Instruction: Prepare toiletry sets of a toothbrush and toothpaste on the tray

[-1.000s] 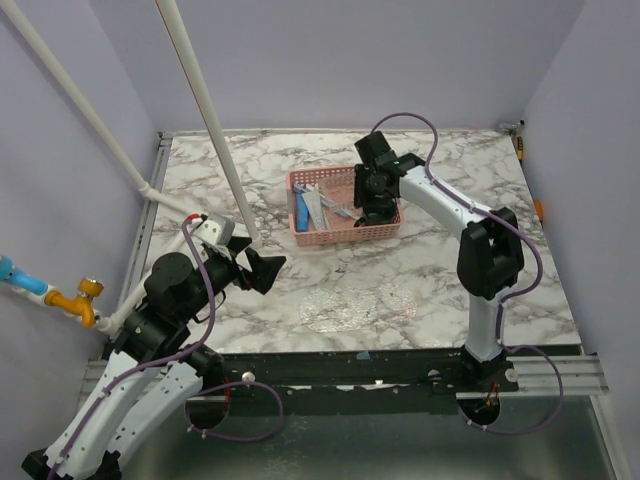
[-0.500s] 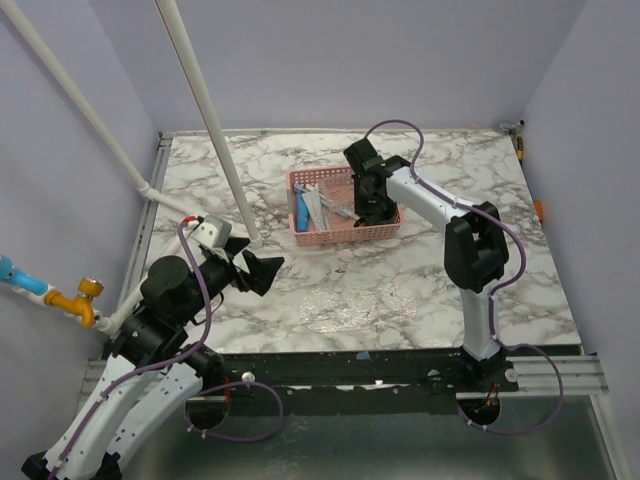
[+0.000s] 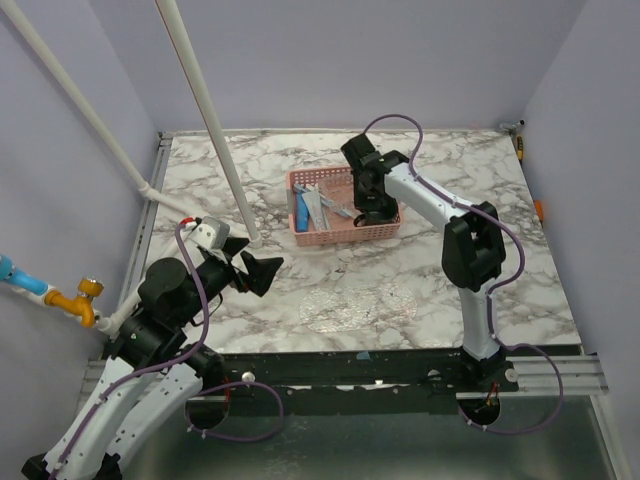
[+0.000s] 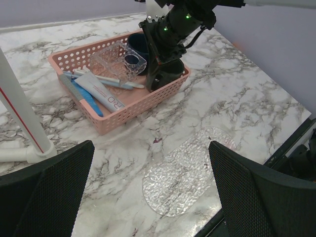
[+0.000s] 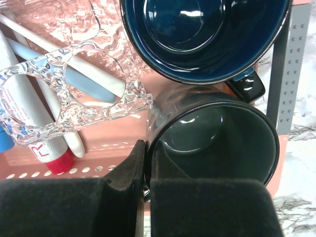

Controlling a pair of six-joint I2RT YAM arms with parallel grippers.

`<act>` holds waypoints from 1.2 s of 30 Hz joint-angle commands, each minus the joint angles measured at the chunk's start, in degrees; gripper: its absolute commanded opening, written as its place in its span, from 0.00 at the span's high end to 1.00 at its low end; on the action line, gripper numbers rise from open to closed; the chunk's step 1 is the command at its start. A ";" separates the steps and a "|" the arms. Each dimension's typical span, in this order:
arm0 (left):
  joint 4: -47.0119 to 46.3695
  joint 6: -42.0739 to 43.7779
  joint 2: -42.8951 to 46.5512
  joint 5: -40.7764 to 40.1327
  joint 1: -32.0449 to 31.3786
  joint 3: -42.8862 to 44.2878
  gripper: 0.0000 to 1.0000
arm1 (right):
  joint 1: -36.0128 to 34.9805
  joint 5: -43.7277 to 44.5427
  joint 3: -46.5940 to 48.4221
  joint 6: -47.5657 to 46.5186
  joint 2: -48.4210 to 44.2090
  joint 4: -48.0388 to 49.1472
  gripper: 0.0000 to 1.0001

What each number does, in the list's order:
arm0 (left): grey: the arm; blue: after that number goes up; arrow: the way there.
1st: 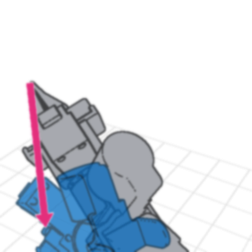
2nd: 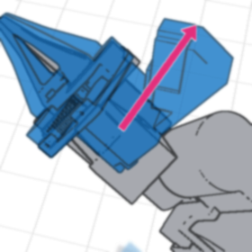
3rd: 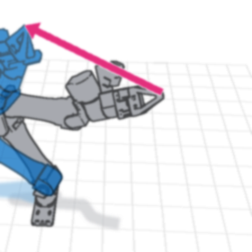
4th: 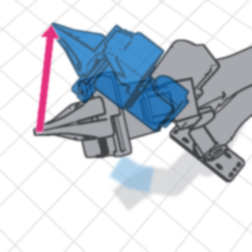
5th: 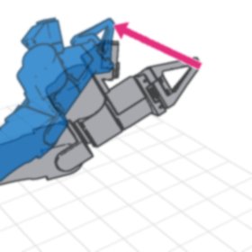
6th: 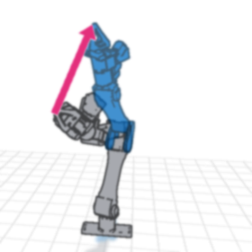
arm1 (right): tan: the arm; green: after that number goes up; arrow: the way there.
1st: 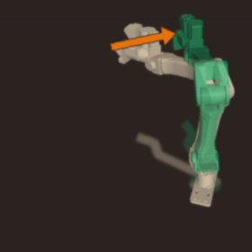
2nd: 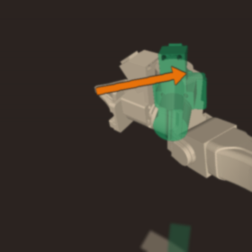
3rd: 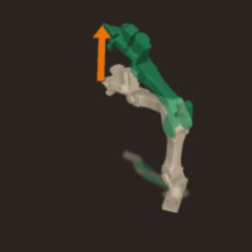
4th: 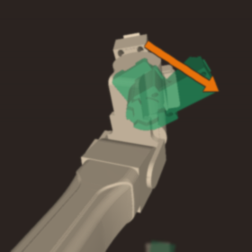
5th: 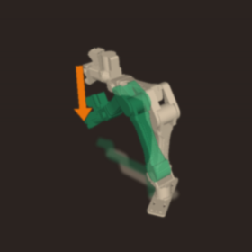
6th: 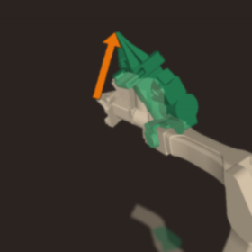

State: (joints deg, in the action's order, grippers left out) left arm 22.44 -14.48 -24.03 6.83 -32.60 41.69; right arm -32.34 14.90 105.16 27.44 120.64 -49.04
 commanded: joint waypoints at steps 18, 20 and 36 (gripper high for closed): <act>-0.18 0.07 -0.14 -0.22 0.01 0.58 0.01 | -6.69 9.87 7.52 -1.74 -10.92 -8.02 1.00; -0.20 0.07 -0.40 -0.16 0.06 0.58 0.01 | -7.72 9.94 6.72 -2.18 -12.49 -8.64 1.00; 0.74 0.14 -2.33 -3.28 0.04 0.85 0.01 | -22.64 11.87 -5.00 1.01 -24.17 -10.94 1.00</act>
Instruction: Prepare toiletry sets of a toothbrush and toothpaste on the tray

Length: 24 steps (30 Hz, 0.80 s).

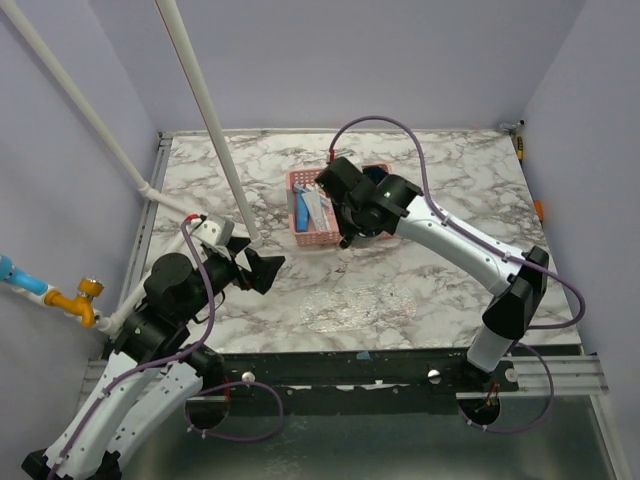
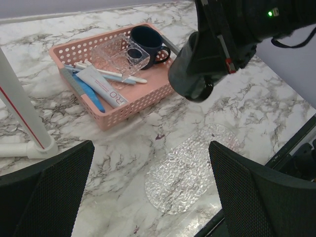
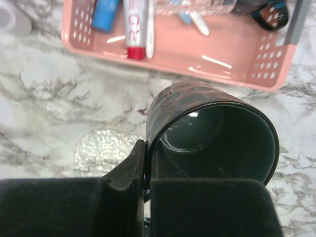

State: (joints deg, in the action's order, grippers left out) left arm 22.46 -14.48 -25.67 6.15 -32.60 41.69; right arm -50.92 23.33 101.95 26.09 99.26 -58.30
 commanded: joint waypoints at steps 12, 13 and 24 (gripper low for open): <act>2.72 -0.63 0.25 -11.75 0.08 1.13 0.01 | -16.12 2.66 -8.87 12.81 -4.43 0.77 1.00; 2.85 -0.70 0.49 -12.30 0.06 1.15 0.01 | -16.97 2.89 -8.85 13.53 -3.91 0.81 1.00; 4.01 -1.55 1.91 -16.55 0.08 1.33 0.01 | -22.43 5.57 -10.48 22.30 2.21 3.56 1.00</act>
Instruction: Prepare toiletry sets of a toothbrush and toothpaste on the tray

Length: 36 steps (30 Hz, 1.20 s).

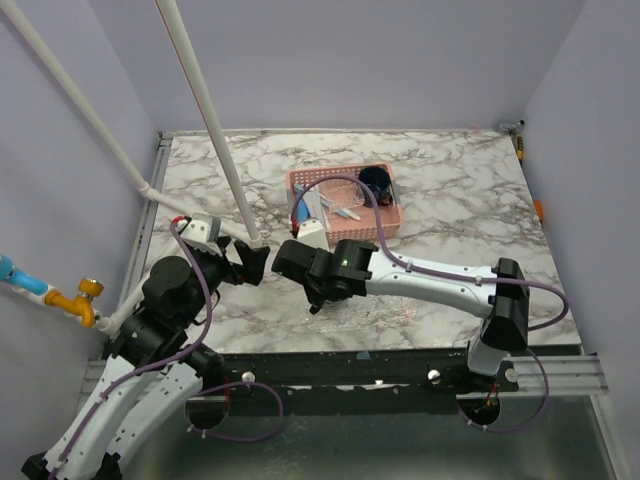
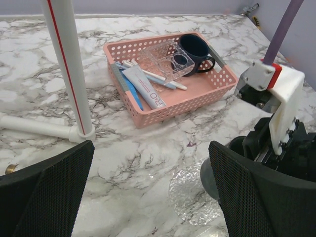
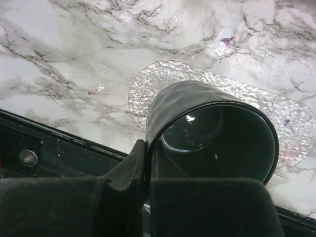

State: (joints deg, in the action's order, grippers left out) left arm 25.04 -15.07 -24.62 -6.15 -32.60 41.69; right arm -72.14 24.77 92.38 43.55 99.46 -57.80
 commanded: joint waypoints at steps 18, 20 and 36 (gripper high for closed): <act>4.91 -3.39 3.28 -18.69 0.05 2.08 0.01 | -1.86 4.17 0.07 10.05 10.77 6.42 1.00; 5.11 -3.56 3.44 -19.26 0.09 2.16 0.01 | -1.83 4.29 0.01 10.23 11.23 6.40 1.00; 5.11 -3.74 4.69 -19.71 0.07 2.10 0.01 | -1.83 4.05 0.79 10.77 13.26 6.11 1.00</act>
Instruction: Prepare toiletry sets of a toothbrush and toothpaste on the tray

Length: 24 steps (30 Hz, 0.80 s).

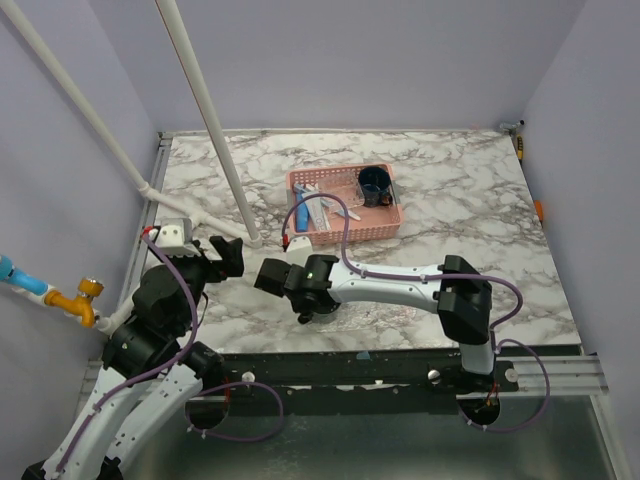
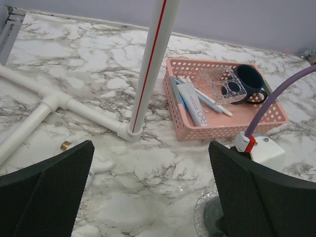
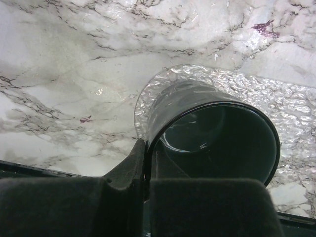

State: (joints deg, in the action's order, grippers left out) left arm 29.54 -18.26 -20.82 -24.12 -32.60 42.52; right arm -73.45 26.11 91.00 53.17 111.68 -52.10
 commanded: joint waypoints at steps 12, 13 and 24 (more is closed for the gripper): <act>0.60 -0.64 1.23 -1.72 0.03 1.25 0.01 | -1.12 0.70 3.30 0.96 1.76 0.64 1.00; 0.58 -0.64 1.38 -1.68 0.01 1.18 0.01 | -1.21 0.65 3.63 0.77 1.86 0.58 1.00; 0.51 -0.64 1.65 -1.23 0.03 1.18 0.01 | -2.25 1.20 4.01 2.07 3.63 -0.97 1.00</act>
State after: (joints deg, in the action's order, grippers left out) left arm 29.54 -18.46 -20.03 -24.58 -32.60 42.52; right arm -74.83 26.13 93.60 53.15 113.91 -52.31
